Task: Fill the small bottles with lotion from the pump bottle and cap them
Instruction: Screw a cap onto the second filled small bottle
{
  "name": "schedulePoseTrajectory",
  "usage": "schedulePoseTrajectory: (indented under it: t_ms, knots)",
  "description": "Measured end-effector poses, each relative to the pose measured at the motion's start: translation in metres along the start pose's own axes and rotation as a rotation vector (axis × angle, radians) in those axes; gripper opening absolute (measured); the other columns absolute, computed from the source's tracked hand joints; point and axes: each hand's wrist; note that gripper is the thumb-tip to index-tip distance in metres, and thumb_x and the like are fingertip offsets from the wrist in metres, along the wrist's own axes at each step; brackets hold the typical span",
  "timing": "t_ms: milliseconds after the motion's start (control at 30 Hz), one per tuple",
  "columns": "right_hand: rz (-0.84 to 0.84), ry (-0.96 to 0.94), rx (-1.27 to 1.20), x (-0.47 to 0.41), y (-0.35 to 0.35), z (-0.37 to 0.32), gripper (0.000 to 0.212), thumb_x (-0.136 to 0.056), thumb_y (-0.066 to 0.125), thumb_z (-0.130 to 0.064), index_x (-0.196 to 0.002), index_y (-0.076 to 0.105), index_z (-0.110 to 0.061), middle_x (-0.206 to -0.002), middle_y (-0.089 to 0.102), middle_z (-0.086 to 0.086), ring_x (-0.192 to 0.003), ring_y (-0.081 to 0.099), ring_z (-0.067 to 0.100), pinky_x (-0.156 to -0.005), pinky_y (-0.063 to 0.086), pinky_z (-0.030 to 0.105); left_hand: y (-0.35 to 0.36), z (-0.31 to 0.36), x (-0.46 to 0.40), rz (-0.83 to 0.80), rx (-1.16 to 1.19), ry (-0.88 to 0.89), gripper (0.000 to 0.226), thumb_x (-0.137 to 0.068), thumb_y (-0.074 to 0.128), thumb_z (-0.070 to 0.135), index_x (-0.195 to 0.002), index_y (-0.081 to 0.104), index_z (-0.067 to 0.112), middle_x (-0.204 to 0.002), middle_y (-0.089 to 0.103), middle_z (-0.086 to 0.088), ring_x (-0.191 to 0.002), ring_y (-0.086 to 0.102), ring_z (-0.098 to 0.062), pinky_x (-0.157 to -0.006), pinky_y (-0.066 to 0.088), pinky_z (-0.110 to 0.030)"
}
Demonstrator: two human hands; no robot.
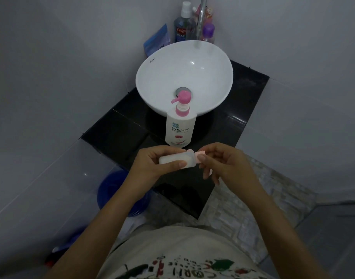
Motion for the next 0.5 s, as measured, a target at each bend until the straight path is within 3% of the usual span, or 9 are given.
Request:
schedulePoseTrajectory:
  t_ms: [133,267,400,500]
  knots:
    - [0.070,0.097,-0.055,0.000,0.009,0.009,0.011,-0.088,0.059,-0.018,-0.093,0.065,-0.010,-0.062,0.064,-0.001,-0.044,0.053,0.012,-0.033,0.037,0.019,0.000,-0.007,0.000,0.011,-0.040,0.002,0.037,-0.065,0.074,0.024,-0.100,0.072,0.014,-0.105,0.071,-0.001,-0.099,0.066,-0.015,-0.079,0.057,-0.027]
    - [0.115,0.104,-0.013,-0.003,0.014,0.016,0.013,-0.089,0.060,-0.017,-0.097,0.066,-0.009,-0.067,0.065,0.003,-0.045,0.053,0.007,-0.037,0.037,0.013,0.002,-0.016,0.002,0.031,-0.041,-0.014,0.034,-0.064,0.074,0.024,-0.097,0.071,0.021,-0.101,0.070,0.008,-0.098,0.065,-0.005,-0.075,0.055,-0.019]
    - [0.119,-0.072,0.212,-0.015,0.021,0.025,0.014,-0.089,0.061,-0.021,-0.100,0.065,-0.014,-0.081,0.066,0.003,-0.060,0.058,0.006,-0.055,0.047,0.014,-0.005,-0.025,-0.002,0.055,-0.109,-0.001,0.039,-0.063,0.075,0.031,-0.101,0.069,0.025,-0.108,0.067,0.008,-0.103,0.062,-0.003,-0.084,0.052,-0.019]
    - [0.134,-0.284,0.520,-0.035,0.025,0.037,0.020,-0.089,0.060,-0.024,-0.105,0.065,-0.014,-0.094,0.065,0.001,-0.080,0.059,0.009,-0.070,0.048,0.019,-0.018,-0.037,-0.005,0.129,-0.304,0.040,0.051,-0.063,0.077,0.037,-0.111,0.066,0.026,-0.115,0.060,0.011,-0.107,0.055,0.001,-0.087,0.041,-0.004]
Point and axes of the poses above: each hand's wrist, its own x-axis away from the middle knuckle, its own y-axis out of the palm, z = x × y
